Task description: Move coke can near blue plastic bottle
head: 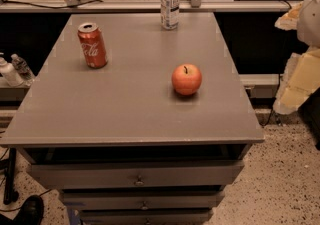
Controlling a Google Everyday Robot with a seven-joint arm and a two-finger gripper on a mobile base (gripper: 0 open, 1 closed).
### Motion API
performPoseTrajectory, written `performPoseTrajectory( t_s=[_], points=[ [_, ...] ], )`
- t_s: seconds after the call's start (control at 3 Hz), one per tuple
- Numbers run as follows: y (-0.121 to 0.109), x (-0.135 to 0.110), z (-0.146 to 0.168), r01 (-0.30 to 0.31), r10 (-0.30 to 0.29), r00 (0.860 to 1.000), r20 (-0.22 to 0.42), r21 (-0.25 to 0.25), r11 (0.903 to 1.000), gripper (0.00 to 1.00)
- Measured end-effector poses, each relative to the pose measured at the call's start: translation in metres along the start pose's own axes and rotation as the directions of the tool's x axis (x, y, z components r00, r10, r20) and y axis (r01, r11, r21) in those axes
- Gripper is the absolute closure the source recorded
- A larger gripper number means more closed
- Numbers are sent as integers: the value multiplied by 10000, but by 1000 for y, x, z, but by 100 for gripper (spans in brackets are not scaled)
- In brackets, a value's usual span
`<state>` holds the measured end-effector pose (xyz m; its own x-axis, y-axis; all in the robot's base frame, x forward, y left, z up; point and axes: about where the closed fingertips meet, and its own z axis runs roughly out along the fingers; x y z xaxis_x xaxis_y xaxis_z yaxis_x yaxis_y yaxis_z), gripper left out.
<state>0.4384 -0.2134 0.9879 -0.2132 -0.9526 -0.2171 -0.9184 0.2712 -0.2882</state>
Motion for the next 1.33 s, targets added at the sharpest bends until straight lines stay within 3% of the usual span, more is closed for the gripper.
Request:
performPoseTrajectory(
  t_s=[0.33,0.67,1.0,1.33],
  points=[
    [0,0,0,0,0,10000,1,2,10000,0],
    [-9,-19,10,-270,267,9969,742,30,9996,0],
    [-29,-68,31,-802,842,9677,2374,-262,9964,0],
    [-39,-126,51,-1024,1279,9085,3978,-847,9911,0]
  ],
)
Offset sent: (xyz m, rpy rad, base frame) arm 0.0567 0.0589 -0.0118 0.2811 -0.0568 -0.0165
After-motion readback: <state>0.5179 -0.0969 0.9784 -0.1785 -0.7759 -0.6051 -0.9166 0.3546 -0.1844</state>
